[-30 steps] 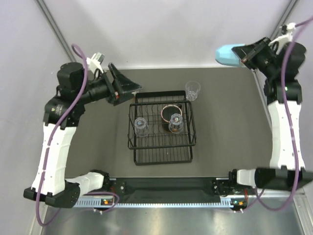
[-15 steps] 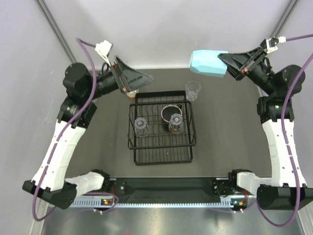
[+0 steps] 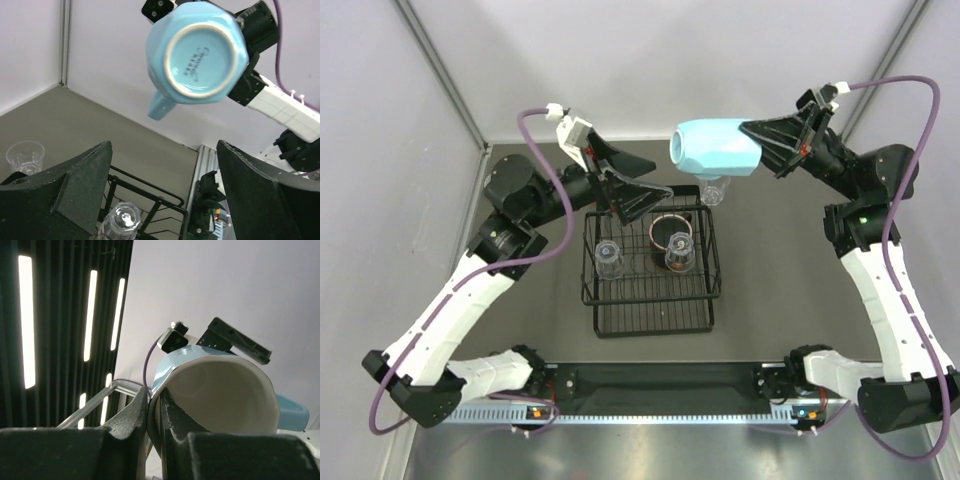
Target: Load the cups into the dish rack
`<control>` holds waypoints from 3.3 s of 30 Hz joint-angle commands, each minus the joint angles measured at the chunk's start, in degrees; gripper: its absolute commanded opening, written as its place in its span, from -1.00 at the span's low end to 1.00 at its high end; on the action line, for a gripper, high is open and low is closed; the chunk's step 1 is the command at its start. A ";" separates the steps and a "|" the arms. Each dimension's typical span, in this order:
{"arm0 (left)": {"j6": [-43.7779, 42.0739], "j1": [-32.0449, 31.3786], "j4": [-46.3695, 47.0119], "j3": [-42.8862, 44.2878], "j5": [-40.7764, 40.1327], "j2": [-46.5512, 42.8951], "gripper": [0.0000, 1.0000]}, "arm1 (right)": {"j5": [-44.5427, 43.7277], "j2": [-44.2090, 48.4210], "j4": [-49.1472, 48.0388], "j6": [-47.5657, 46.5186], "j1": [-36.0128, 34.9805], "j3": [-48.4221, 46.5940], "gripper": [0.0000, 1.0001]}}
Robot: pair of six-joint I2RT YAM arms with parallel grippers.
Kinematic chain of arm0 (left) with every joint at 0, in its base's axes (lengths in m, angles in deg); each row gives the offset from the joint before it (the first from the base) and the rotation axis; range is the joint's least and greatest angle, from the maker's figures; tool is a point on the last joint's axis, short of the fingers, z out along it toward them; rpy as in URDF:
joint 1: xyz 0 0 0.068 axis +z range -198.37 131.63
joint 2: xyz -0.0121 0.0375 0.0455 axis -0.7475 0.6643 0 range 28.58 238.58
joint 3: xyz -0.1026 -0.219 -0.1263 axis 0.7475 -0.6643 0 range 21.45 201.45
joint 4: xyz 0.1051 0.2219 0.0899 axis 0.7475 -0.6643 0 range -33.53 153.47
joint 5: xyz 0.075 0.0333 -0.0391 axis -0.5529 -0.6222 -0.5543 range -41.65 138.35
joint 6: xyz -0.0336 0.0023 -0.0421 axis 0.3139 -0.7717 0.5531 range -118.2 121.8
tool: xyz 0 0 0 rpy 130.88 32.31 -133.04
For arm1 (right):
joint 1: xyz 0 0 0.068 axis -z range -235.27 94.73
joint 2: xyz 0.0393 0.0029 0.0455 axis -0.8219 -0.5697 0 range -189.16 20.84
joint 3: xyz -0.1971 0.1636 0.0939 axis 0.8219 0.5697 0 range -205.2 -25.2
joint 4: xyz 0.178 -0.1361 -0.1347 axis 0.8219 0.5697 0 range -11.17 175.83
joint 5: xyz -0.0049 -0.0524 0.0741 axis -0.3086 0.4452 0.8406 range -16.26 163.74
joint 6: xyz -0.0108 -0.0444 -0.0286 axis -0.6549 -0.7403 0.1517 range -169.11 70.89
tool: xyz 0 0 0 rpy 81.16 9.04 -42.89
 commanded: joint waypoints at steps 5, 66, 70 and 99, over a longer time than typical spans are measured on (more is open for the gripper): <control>-8.21 -1.83 7.70 1.05 1.62 0.88 0.79 | -4.96 2.73 -7.16 13.48 -4.61 -0.38 -1.00; -7.51 -1.83 13.35 -2.21 -4.08 -4.13 -1.00 | -14.54 -0.08 -13.67 11.98 -21.67 7.61 -0.16; -9.43 -1.74 9.15 -1.42 -6.80 -5.36 -1.00 | -13.41 0.27 -13.49 11.63 -20.96 8.49 -0.11; -14.54 33.85 -11.36 -13.88 -26.77 -0.71 -1.00 | 4.61 17.41 5.58 6.18 0.48 19.03 -0.08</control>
